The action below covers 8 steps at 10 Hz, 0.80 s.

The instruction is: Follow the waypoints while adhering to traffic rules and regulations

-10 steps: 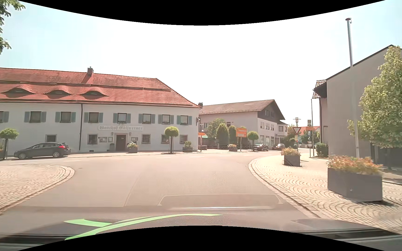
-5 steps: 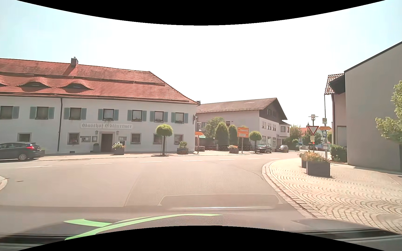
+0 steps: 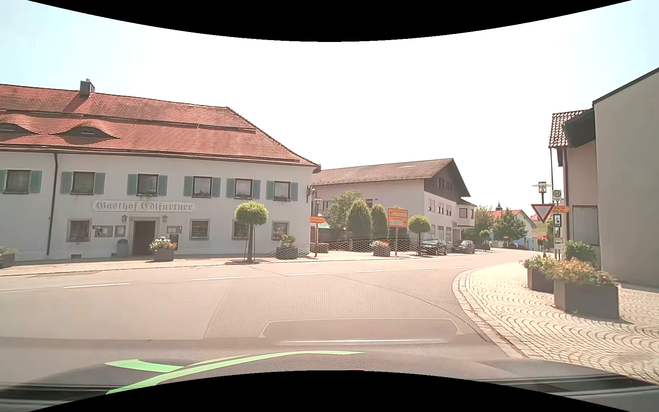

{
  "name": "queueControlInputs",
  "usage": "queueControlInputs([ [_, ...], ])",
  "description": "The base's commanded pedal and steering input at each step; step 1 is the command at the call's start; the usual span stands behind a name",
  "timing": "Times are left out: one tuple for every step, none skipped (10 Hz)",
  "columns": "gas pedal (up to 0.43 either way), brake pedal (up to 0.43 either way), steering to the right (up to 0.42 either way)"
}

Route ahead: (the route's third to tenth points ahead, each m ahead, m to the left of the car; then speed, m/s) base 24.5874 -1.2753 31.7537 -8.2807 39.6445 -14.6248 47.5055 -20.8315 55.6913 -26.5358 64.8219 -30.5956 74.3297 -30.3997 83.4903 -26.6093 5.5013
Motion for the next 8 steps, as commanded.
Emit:
queueControlInputs([
  [0.0, 0.104, 0.051],
  [0.0, 0.159, 0.056],
  [0.0, 0.195, 0.059],
  [0.0, 0.207, 0.063],
  [0.0, 0.213, 0.065],
  [0.0, 0.22, 0.068],
  [0.0, 0.226, 0.073],
  [0.0, 0.232, 0.079],
])
